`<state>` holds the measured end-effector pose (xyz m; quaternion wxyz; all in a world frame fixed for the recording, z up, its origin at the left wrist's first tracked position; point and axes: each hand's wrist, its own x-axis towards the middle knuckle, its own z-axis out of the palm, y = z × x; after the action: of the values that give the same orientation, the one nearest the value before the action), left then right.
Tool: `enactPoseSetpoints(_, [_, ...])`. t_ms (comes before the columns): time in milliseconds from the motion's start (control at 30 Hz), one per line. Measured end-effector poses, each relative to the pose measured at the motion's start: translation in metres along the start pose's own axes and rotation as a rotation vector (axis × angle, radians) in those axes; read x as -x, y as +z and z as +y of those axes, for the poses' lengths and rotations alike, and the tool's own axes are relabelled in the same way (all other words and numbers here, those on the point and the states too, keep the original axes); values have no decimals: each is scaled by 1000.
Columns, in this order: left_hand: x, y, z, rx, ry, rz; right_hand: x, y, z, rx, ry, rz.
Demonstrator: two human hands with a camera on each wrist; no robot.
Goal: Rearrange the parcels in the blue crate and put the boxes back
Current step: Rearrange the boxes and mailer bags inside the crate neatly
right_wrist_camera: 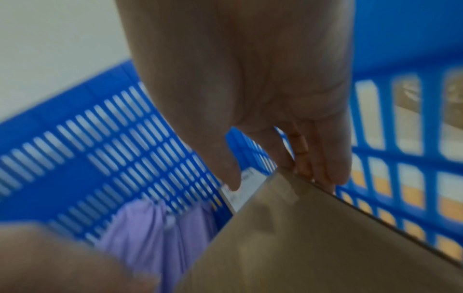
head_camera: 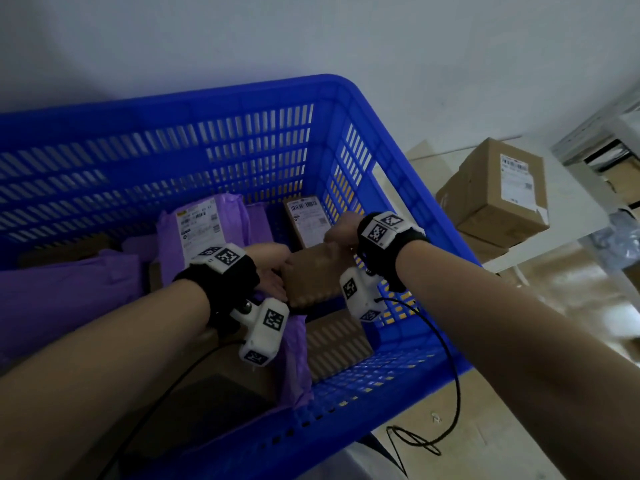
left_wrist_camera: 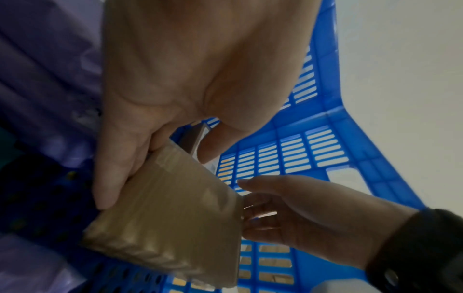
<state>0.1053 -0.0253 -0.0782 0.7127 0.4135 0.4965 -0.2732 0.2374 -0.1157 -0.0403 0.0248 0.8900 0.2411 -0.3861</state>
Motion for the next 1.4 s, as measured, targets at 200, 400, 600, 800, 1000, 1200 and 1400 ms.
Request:
enactPoseSetpoints(200, [30,-8,11,-63,221,34,27,-33,-7,-157,-54,108])
enactPoseSetpoints(400, [53,-18,13,7,388,186,39,-39,-10,-307,-71,201])
enactPoseSetpoints(600, [67,-33,18,159,457,194,48,-37,-14,-398,-130,209])
enactPoseSetpoints(800, [77,-36,20,144,486,169,54,-33,-13,-693,-228,256])
enactPoseSetpoints(1000, [76,-32,14,214,523,204,56,-34,-9,-1084,-192,191])
enactPoseSetpoints(1200, [68,-26,8,128,556,264,50,-35,1,-1050,-160,109])
enactPoseSetpoints(1400, [66,-19,4,-9,532,226,49,-28,4,-851,-144,117])
